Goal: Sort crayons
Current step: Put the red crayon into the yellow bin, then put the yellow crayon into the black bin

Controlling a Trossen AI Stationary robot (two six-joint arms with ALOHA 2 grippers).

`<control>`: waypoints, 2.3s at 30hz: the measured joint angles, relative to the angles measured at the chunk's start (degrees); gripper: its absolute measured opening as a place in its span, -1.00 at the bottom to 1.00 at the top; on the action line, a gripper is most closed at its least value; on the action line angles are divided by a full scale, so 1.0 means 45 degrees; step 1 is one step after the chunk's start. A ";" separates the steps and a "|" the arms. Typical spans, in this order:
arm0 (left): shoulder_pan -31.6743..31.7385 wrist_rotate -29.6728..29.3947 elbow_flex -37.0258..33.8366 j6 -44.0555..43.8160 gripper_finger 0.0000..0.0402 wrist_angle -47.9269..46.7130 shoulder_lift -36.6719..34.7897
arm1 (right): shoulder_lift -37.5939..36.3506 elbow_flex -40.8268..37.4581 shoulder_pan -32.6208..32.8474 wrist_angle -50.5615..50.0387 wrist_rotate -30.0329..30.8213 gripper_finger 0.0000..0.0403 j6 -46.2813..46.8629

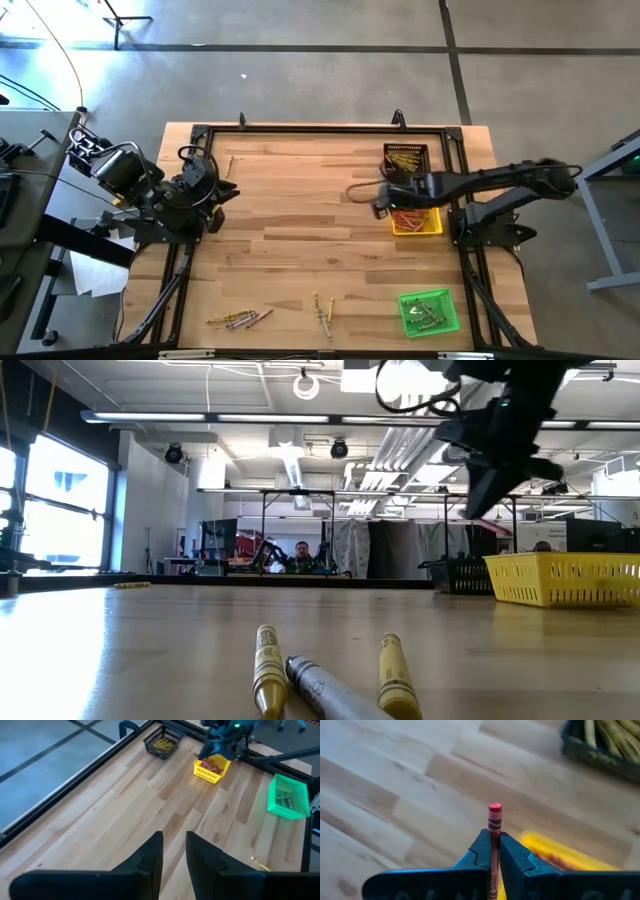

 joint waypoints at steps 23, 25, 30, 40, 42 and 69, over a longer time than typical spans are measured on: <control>0.0000 0.0025 0.0000 -0.0212 -0.65 0.0024 0.0000 | -0.0946 -0.0342 0.1182 -0.2506 -0.1576 -0.45 0.0608; 0.0000 0.0050 0.0000 -0.0207 -0.65 0.0024 0.0000 | -0.0950 -0.0254 0.1266 -0.1280 -0.2192 -0.45 0.0512; 0.0000 0.0385 0.0005 -0.0193 -0.65 -0.0092 0.0000 | -0.0592 -0.0210 0.2142 0.4016 -0.3691 -0.51 0.0628; -0.0010 0.2088 0.0010 0.1706 -0.65 -0.0163 -0.0180 | 0.3414 0.0390 0.5161 0.7650 -0.2414 -0.63 0.6480; -0.0010 0.2464 0.0010 0.2149 -0.65 -0.0170 -0.0332 | 0.4551 0.1191 0.5622 0.7524 -0.2520 -0.64 0.7409; -0.0015 0.4746 0.0012 0.4830 -0.65 -0.1087 -0.3286 | 1.4852 1.7171 0.6534 -0.3884 -0.4102 -0.65 1.2404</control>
